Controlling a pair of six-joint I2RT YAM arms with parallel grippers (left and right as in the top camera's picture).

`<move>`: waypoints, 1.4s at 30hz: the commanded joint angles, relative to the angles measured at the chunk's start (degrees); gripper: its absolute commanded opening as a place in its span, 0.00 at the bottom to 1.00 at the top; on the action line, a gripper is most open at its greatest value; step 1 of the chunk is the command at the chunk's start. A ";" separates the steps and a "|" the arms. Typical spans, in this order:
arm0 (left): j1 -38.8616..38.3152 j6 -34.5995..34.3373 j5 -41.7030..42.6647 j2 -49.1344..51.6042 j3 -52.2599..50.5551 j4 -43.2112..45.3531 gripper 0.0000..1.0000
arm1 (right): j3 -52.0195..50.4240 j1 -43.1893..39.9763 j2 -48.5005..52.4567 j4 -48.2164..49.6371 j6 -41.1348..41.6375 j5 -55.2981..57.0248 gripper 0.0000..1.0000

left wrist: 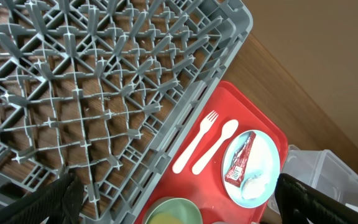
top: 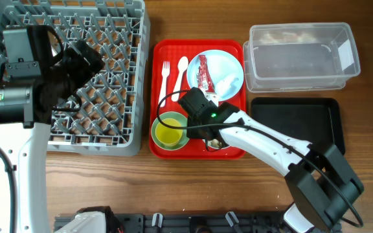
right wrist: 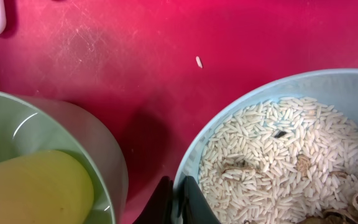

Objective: Sort waste into correct bins and load items into the dishwasher rack
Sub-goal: 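Lift the bowl with the right gripper and carry it over the black tray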

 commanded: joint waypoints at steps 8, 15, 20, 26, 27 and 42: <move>0.31 -0.11 0.46 0.22 0.52 0.00 1.00 | 1.86 -0.04 -4.28 -1.16 -3.96 -0.26 0.04; 0.31 -0.11 0.46 0.22 0.52 0.00 1.00 | 2.67 -0.35 -10.25 -5.46 -6.01 -0.26 0.04; 0.31 -0.11 0.46 0.22 0.52 0.00 1.00 | 6.36 -1.73 -11.58 -11.19 -7.58 -0.24 0.04; 0.31 -0.11 0.46 0.22 0.52 0.00 1.00 | 12.94 -4.70 -11.61 -17.27 -10.75 1.46 0.04; 0.31 -0.11 0.46 0.22 0.52 0.00 1.00 | 13.97 -5.25 -11.65 -18.47 -11.28 2.43 0.04; 0.31 -0.11 0.46 0.22 0.52 0.00 1.00 | 15.43 -26.71 -16.50 -24.90 -19.63 -2.69 0.04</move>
